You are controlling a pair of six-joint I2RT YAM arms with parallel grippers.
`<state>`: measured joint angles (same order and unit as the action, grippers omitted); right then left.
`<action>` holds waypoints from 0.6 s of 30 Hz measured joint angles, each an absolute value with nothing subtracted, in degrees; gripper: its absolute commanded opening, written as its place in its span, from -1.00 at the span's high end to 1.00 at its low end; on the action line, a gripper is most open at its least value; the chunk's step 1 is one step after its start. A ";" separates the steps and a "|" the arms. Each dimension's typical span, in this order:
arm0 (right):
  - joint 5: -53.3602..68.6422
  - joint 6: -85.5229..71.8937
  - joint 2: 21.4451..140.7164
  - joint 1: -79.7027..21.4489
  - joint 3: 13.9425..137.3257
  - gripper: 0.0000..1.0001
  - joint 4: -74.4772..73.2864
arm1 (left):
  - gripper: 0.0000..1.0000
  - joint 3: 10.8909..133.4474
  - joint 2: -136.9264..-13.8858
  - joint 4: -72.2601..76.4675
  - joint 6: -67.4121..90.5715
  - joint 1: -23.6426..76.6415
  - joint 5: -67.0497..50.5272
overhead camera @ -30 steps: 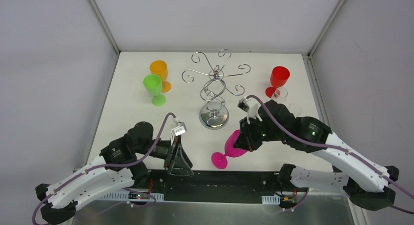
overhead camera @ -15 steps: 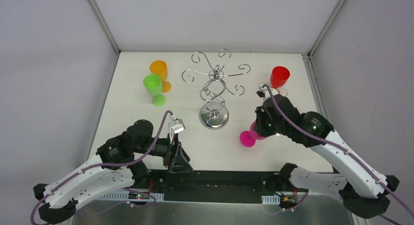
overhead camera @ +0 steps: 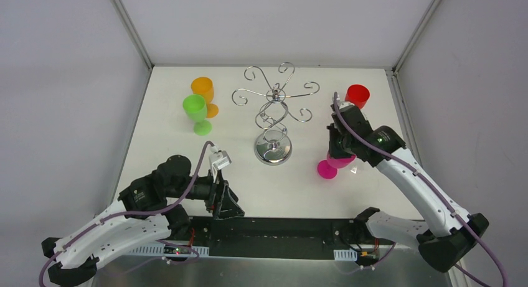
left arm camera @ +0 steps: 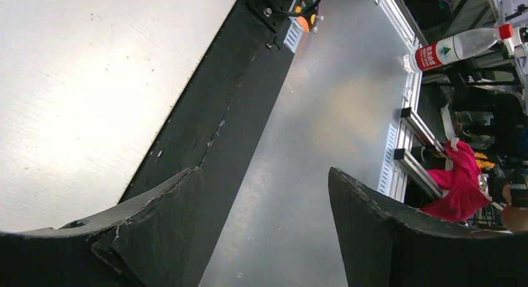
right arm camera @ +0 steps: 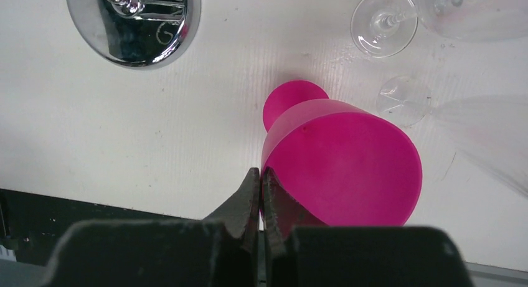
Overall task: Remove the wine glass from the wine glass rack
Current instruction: Place the wine glass at the center of the board.
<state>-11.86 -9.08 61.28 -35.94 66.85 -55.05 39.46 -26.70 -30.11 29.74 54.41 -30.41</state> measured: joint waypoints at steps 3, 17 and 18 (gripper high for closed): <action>-10.98 -8.64 63.20 -34.35 66.72 1.00 -53.76 | -0.57 39.46 -26.26 -30.83 29.71 54.41 -29.23; -10.50 -8.01 67.35 -33.19 65.87 1.00 -49.01 | -0.63 39.46 -25.08 -33.39 29.34 54.41 -24.49; -10.66 -7.99 67.42 -33.19 65.65 1.00 -48.84 | -0.63 39.46 -25.08 -33.41 29.34 54.41 -24.21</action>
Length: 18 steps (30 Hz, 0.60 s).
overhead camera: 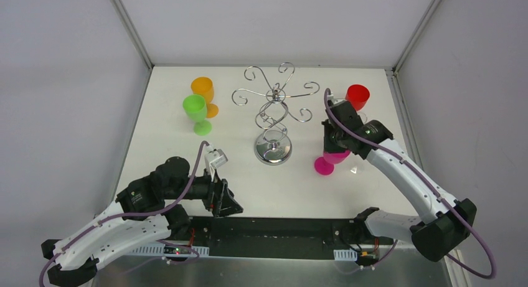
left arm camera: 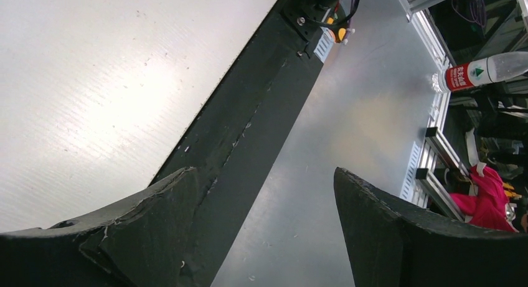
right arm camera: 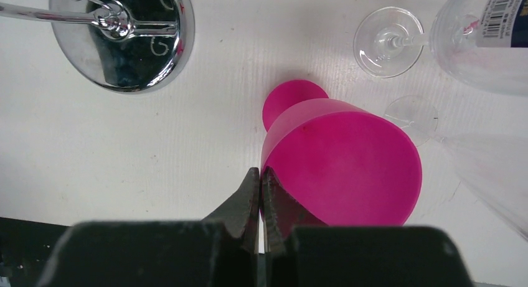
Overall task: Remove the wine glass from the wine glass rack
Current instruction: Place the wine glass at the center of the board.
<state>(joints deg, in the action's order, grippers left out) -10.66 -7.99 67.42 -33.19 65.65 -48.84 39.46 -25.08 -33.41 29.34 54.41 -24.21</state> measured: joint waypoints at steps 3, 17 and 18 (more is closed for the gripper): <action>-11.46 -7.99 67.88 -33.19 64.71 1.00 -48.23 | -0.63 39.46 -25.04 -33.43 29.34 54.41 -23.40; -12.88 -7.81 69.04 -33.19 63.59 0.44 -46.09 | -0.64 39.46 -25.04 -33.45 29.34 54.41 -22.31; -12.93 -7.90 69.04 -33.19 63.48 0.40 -46.06 | -0.64 39.46 -25.04 -33.45 29.34 54.41 -22.26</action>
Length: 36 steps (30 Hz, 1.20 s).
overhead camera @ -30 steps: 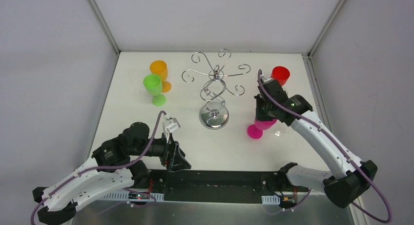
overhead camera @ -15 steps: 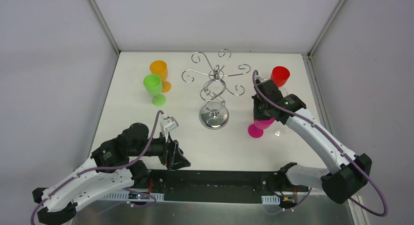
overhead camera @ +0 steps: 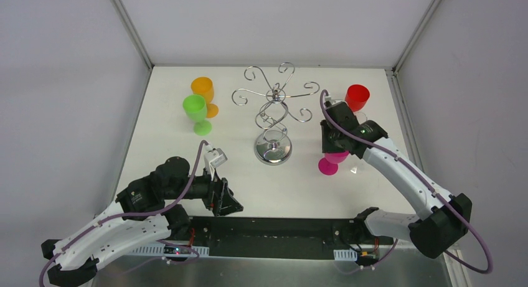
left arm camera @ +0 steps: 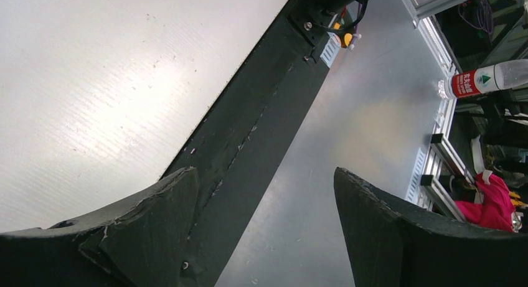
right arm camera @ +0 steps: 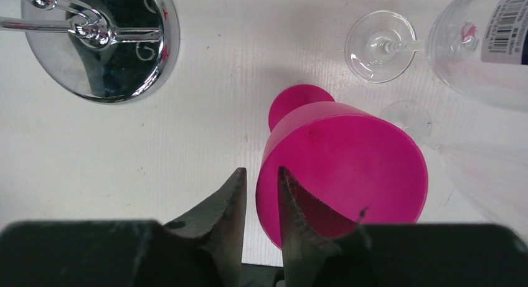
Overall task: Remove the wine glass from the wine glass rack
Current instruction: Place the wine glass at the center of the board, then reset both arms
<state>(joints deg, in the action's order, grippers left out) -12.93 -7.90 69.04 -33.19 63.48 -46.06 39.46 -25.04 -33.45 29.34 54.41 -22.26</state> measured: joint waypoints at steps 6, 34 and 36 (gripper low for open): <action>-13.41 -7.84 68.84 -33.19 63.37 0.21 -46.17 | -0.64 39.46 -25.06 -33.47 29.34 54.41 -22.26; -11.94 -7.84 48.58 -33.19 64.95 -0.98 -49.41 | -0.68 39.46 -26.98 -33.93 29.32 54.41 -18.33; -9.58 -7.70 45.23 -33.21 63.86 -0.98 -49.43 | -0.68 39.51 -27.00 -34.33 29.34 54.41 -16.62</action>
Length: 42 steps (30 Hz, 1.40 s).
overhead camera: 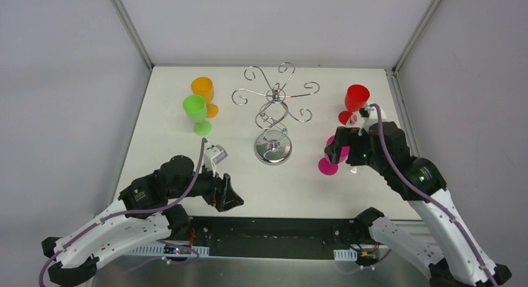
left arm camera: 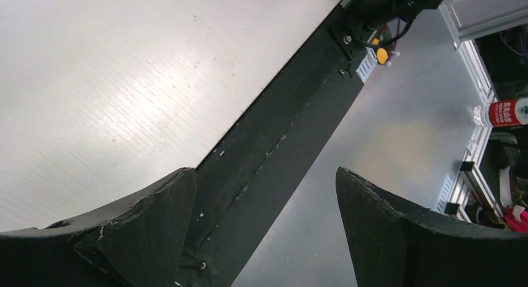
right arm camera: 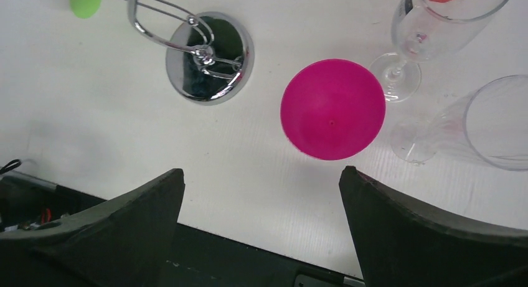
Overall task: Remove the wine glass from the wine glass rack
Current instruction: Reset both arms
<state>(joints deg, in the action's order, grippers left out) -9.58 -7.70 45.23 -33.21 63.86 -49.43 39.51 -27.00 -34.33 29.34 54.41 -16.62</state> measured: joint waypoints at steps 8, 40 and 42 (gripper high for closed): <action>2.11 -8.38 36.36 -34.22 59.99 -0.98 -46.63 | -0.66 41.63 -28.51 -35.48 29.61 54.41 -9.50; -26.70 -18.57 46.46 -78.52 47.35 -0.98 -27.31 | -0.64 42.24 -28.53 -33.65 35.48 54.41 -2.68; -29.56 -19.88 49.12 -79.59 48.07 -0.98 -27.64 | -0.64 42.24 -28.03 -33.61 35.57 54.41 -2.48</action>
<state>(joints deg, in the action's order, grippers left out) -29.56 -19.88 49.12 -79.59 48.07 -27.64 42.24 -28.03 -33.61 35.57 54.41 -2.48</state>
